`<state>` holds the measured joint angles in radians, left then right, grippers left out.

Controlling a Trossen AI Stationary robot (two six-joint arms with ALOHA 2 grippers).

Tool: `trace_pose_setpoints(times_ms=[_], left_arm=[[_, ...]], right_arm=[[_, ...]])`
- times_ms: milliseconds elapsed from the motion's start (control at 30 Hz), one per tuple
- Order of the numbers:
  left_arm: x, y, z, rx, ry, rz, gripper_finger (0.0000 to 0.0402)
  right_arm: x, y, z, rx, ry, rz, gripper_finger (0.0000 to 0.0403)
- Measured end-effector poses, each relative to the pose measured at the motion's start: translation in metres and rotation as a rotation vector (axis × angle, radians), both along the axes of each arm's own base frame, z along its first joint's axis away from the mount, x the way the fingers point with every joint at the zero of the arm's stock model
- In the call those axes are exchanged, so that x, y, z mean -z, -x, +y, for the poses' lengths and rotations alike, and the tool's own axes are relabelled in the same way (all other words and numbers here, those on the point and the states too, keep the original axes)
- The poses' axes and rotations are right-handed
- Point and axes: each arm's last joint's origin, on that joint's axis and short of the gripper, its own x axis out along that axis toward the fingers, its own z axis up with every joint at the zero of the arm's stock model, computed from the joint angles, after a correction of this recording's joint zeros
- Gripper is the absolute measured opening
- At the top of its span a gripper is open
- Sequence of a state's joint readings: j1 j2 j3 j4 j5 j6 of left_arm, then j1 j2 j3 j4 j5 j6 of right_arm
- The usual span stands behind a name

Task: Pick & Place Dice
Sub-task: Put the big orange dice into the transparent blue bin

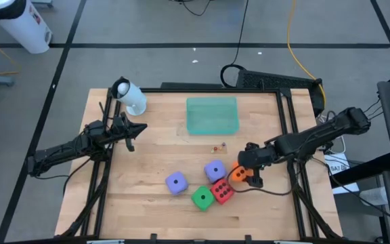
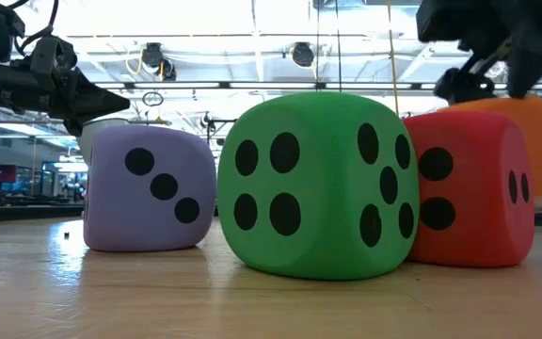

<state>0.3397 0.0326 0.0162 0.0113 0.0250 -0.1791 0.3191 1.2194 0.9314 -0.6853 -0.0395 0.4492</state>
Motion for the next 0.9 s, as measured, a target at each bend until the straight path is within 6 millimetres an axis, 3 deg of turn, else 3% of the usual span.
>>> trace_pose_setpoints(times_ms=[233,567,900], left_arm=[[0.000,0.000,0.000,0.000,0.000,0.000,0.0026],[0.000,0.000,0.000,0.000,0.000,0.000,0.0026],[0.000,0.000,0.000,0.000,0.000,0.000,0.0026]], right_arm=[[-0.013,0.010,-0.004,0.023,0.013,-0.061,0.0397],[-0.011,0.012,-0.007,0.032,0.087,-0.043,0.0396],[0.007,0.002,-0.001,-0.049,0.176,0.032,0.0396]])
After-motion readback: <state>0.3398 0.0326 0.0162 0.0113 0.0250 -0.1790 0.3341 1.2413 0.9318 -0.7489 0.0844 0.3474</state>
